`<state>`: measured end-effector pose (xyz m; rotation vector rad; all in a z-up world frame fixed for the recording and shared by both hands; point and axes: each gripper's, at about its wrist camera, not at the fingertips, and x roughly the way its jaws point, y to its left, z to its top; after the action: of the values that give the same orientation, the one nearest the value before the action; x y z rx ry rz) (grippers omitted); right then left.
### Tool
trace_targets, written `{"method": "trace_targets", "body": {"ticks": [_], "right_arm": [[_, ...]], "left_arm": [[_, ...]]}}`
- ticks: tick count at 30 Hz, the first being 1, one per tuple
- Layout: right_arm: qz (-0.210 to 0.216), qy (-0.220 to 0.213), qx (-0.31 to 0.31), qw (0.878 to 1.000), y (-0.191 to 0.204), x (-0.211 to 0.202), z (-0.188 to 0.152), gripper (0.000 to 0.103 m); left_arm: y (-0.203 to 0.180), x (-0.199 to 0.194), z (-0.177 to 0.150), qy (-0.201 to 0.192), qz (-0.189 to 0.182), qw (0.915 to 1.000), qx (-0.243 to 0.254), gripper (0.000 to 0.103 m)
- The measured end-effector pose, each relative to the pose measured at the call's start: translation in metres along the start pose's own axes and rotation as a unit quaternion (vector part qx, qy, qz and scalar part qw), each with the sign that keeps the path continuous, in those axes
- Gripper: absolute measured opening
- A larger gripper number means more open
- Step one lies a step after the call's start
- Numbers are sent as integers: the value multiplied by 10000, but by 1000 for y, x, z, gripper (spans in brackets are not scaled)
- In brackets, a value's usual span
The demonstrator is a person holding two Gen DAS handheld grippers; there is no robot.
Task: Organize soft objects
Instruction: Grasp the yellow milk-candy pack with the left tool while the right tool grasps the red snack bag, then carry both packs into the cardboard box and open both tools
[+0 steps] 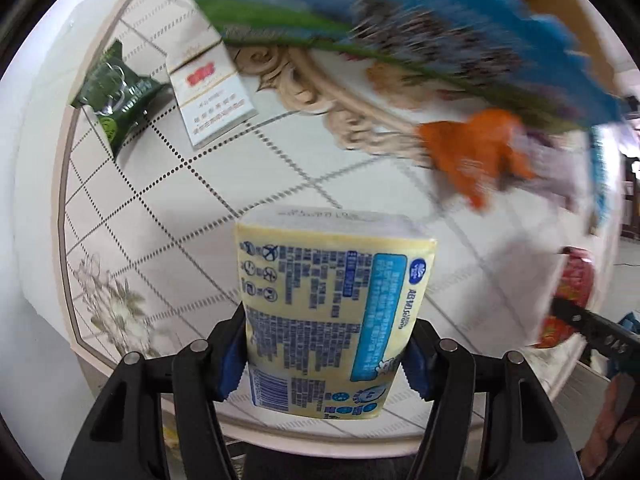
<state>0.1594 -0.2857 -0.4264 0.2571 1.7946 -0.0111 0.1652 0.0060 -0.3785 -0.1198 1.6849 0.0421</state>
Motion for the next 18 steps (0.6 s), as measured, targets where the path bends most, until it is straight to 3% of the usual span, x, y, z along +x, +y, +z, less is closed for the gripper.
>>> {"method": "trace_targets", "body": {"ticks": [5,9,14,18], "right_arm": [[711,-542,-504,9947,33,-70,-30,47],[892,-1048,-901,9864,56,-160,-23,47],[725,-1472,-1025,9811,84,-230,31,47],[550,-1405,-842,9850,103,-219,99,47]], "left_arm": [[-19,-82,-11,-431,-670,9968,-4,62],[-73,-157,27,-923,-990,9904,294,62],[-78,-200,97,-1295,-916,9863,461,62],[-75,-191,164,-1090,-892,9892,402,62]]}}
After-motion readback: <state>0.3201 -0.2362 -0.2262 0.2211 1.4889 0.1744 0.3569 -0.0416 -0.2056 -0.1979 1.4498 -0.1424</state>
